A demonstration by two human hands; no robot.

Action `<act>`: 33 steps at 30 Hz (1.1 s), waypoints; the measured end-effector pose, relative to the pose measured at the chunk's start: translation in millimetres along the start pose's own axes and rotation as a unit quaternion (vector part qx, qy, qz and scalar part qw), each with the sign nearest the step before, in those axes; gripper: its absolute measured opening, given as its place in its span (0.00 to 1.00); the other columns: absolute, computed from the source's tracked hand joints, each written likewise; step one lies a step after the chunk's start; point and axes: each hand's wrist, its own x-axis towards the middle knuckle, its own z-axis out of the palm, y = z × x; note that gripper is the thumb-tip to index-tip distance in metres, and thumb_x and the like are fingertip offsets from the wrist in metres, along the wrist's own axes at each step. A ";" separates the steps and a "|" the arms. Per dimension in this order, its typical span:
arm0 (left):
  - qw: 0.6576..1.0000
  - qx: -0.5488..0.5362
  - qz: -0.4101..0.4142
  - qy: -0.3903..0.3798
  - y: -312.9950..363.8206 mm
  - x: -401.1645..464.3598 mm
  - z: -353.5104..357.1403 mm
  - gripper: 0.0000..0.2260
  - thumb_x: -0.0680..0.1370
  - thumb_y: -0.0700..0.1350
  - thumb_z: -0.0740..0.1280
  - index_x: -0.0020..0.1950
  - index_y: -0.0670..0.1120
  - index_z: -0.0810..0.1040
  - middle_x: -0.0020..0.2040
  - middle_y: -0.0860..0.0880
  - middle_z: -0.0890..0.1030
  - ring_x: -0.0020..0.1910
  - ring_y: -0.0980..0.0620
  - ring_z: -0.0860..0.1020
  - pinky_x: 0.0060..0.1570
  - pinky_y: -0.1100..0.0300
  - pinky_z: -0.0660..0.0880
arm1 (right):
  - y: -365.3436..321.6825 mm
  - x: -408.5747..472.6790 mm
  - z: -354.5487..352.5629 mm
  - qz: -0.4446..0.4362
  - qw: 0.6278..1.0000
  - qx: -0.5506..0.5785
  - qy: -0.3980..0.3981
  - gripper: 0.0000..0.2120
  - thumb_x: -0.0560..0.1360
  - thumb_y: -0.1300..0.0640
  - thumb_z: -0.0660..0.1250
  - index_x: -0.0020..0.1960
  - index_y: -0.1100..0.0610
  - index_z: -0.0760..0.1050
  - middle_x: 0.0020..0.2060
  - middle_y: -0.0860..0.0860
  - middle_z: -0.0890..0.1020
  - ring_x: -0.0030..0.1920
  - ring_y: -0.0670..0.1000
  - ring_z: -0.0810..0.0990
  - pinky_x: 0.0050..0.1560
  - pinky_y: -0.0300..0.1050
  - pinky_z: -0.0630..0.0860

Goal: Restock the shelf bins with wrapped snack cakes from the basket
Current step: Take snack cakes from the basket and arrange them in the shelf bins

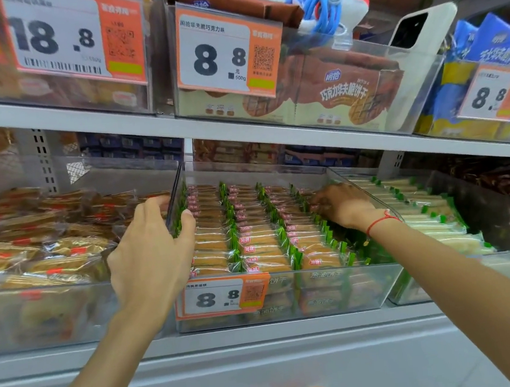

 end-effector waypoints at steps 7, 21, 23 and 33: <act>1.000 -0.018 0.002 0.004 0.5 -0.4 -1.9 0.18 0.80 0.55 0.57 0.67 0.49 0.69 0.61 0.49 0.77 0.55 0.44 0.76 0.46 0.50 0.67 | 2.8 -52.5 -21.8 -0.046 0.997 0.026 0.055 0.20 0.75 0.56 0.69 0.66 0.50 0.73 0.62 0.52 0.78 0.59 0.56 0.77 0.55 0.49 0.76; 0.962 -0.090 0.259 0.012 -14.1 -67.7 -44.5 0.12 0.75 0.44 0.64 0.57 0.46 0.77 0.51 0.51 0.78 0.50 0.50 0.72 0.49 0.59 0.67 | -53.2 -226.8 -28.2 -0.200 0.977 0.072 0.009 0.11 0.76 0.45 0.66 0.57 0.42 0.75 0.46 0.37 0.75 0.47 0.42 0.75 0.42 0.40 0.67; 0.964 -0.091 0.244 -0.050 -23.7 -96.4 -48.6 0.10 0.75 0.46 0.63 0.55 0.49 0.77 0.48 0.56 0.77 0.48 0.53 0.73 0.44 0.60 0.68 | -64.5 -236.3 -4.0 -0.223 0.972 0.049 -0.062 0.15 0.76 0.41 0.63 0.62 0.42 0.73 0.51 0.40 0.78 0.52 0.44 0.76 0.44 0.41 0.67; 0.834 0.126 0.037 -0.536 -153.0 -219.0 8.3 0.12 0.81 0.53 0.59 0.64 0.55 0.72 0.61 0.58 0.76 0.58 0.57 0.76 0.47 0.65 0.69 | -105.4 -257.2 178.4 -0.280 0.879 -0.118 -0.368 0.14 0.79 0.55 0.61 0.62 0.58 0.76 0.57 0.56 0.80 0.55 0.59 0.78 0.52 0.50 0.73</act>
